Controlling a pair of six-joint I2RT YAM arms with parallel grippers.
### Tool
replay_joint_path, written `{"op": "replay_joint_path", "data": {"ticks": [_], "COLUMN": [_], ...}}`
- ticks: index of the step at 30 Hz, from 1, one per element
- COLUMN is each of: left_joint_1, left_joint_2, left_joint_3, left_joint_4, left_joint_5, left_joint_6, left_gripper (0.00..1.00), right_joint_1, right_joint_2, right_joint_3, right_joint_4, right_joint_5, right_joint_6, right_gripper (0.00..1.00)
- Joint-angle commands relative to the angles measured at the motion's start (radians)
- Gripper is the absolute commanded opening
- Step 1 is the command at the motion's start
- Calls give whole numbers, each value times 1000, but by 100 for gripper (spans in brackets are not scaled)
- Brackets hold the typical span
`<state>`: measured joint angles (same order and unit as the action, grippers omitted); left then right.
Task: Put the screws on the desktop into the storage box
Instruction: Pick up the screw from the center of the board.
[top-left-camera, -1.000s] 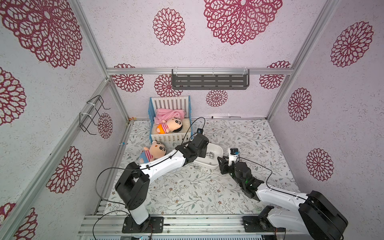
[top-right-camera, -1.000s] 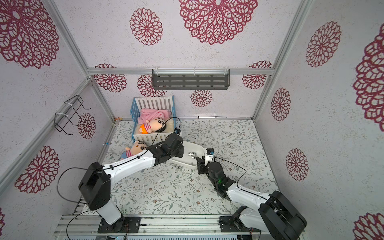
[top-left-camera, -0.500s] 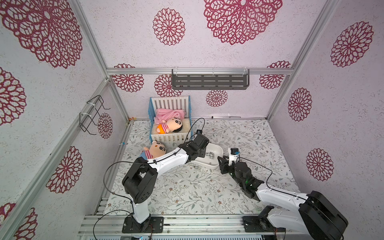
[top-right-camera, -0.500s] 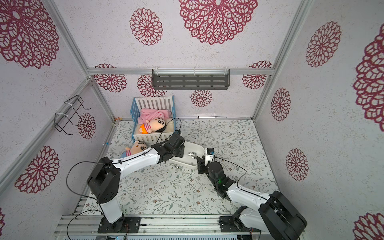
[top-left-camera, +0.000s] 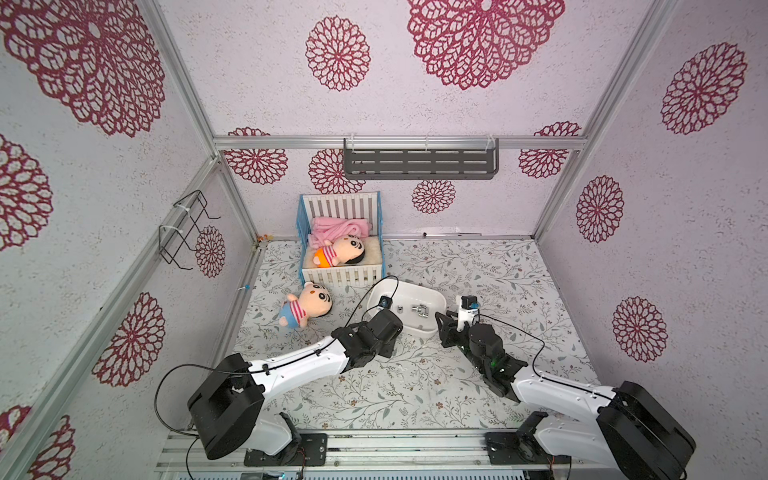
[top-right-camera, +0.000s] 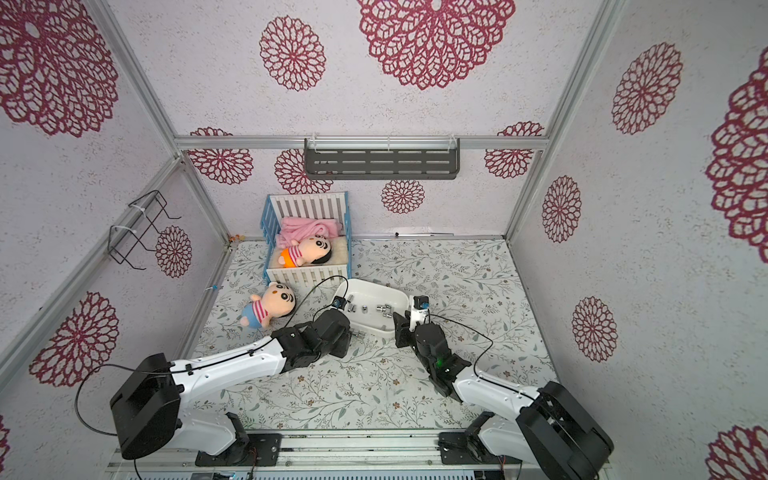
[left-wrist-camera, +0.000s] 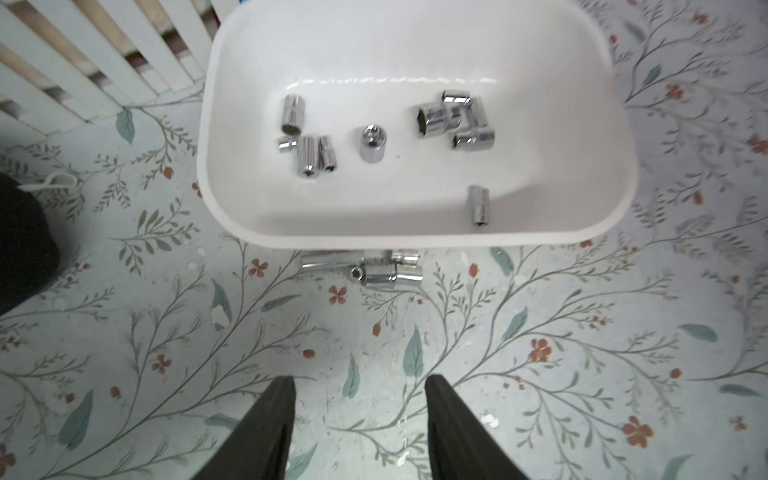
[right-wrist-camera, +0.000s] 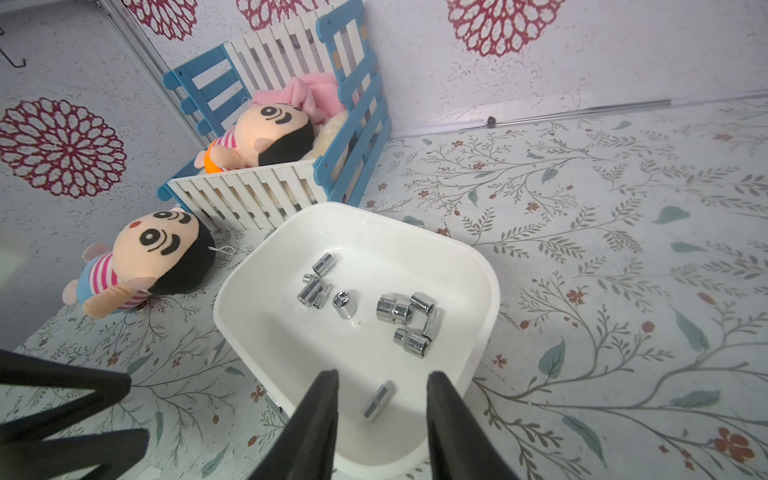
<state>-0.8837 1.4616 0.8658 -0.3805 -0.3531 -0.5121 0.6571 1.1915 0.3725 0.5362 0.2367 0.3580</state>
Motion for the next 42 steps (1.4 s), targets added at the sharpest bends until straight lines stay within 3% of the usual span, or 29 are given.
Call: {"op": "replay_joint_path", "data": {"ticks": [1, 8, 17, 23, 32, 42], "left_joint_1": [8, 50, 179, 249, 265, 265], "left_joint_2": [44, 122, -57, -110, -23, 1], "left_joint_3": [11, 54, -77, -130, -90, -79], "left_joint_4": [40, 44, 76, 95, 81, 72], "left_joint_5": [10, 46, 67, 88, 136, 148], "left_joint_6": [2, -21, -44, -61, -54, -59], "left_gripper": [53, 51, 58, 68, 71, 73], "right_joint_1": [-3, 9, 182, 260, 267, 265], "right_joint_2": [-3, -25, -55, 78, 270, 451], "right_joint_3": [16, 25, 72, 121, 213, 319], "right_joint_4": [33, 25, -102, -114, -167, -244], "right_joint_5": [-12, -109, -187, -201, -260, -126], "right_joint_6": [-16, -38, -107, -165, -160, -133], "right_gripper": [40, 40, 40, 39, 36, 35]}}
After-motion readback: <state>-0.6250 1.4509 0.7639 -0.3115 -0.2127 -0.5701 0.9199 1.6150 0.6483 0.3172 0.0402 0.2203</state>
